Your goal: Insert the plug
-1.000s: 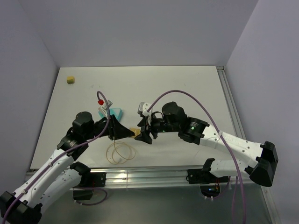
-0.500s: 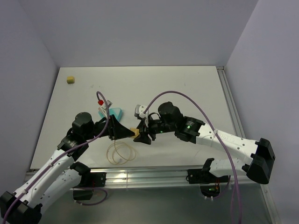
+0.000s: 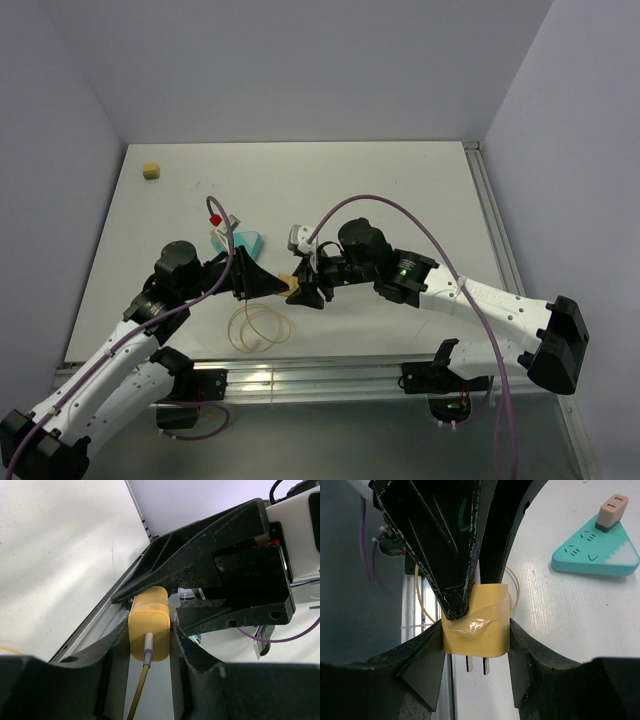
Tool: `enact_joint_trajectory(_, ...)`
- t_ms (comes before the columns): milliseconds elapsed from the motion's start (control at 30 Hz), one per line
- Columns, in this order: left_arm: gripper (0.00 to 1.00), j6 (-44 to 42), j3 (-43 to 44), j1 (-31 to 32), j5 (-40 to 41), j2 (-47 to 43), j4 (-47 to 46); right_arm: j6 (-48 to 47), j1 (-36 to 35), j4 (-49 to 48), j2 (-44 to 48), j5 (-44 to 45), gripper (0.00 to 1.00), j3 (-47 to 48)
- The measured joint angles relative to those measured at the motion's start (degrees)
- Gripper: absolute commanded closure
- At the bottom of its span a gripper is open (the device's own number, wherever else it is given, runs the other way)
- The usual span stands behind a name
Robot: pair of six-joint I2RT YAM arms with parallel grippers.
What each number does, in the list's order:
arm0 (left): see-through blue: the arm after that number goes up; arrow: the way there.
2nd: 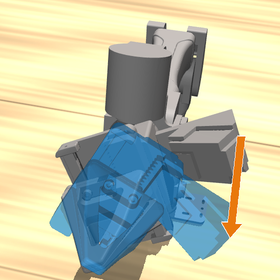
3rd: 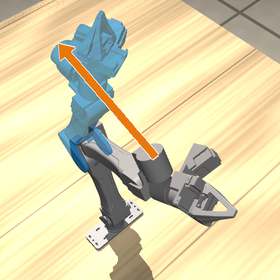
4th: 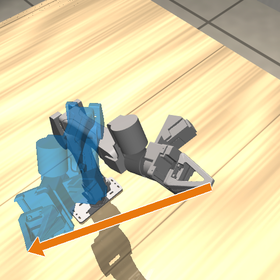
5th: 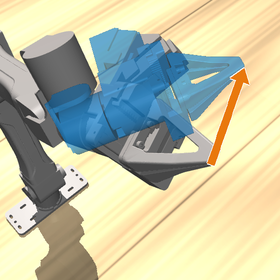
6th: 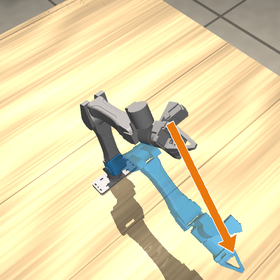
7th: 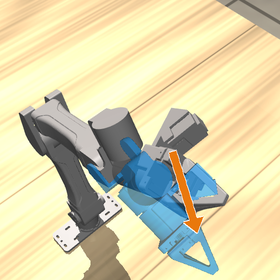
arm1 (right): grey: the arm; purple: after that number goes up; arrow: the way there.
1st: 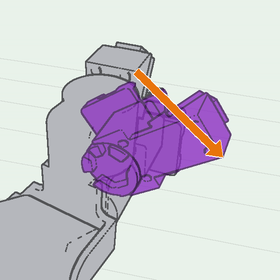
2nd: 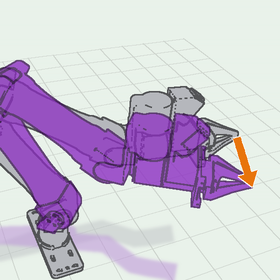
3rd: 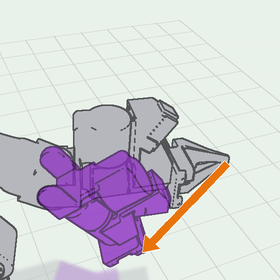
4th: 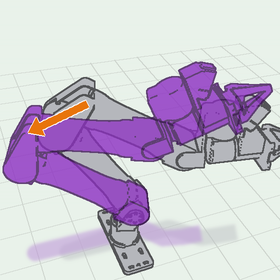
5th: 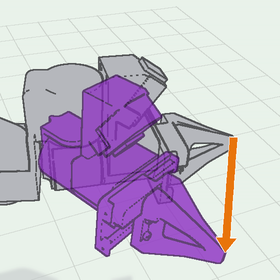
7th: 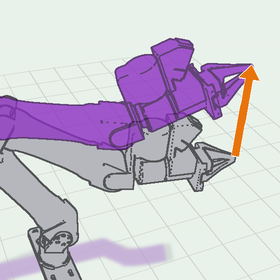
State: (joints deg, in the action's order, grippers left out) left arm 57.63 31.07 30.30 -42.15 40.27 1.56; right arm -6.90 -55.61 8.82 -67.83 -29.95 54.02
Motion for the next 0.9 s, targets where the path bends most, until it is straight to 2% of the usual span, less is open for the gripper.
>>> enact_joint_trajectory(67, 0.7, -0.37, 0.02, 0.0, 0.07, 0.02, 0.24, 0.0, -0.02, 0.09, 0.0, 0.11, 1.0, 0.0)
enact_joint_trajectory(200, 0.59, -0.94, 0.04, 0.0, 0.07, 0.04, 0.39, -0.02, -0.02, 0.24, 0.0, 0.17, 1.0, 0.0)
enact_joint_trajectory(667, 0.45, -1.44, 0.04, 0.07, 0.0, 0.04, 2.8, -0.04, 0.0, 0.35, -0.17, 0.96, 1.0, 0.17)
enact_joint_trajectory(900, 0.47, -1.44, 0.04, 0.07, 0.04, 0.04, 2.78, -0.07, 0.0, 1.22, -1.7, 0.31, 1.0, 0.76)
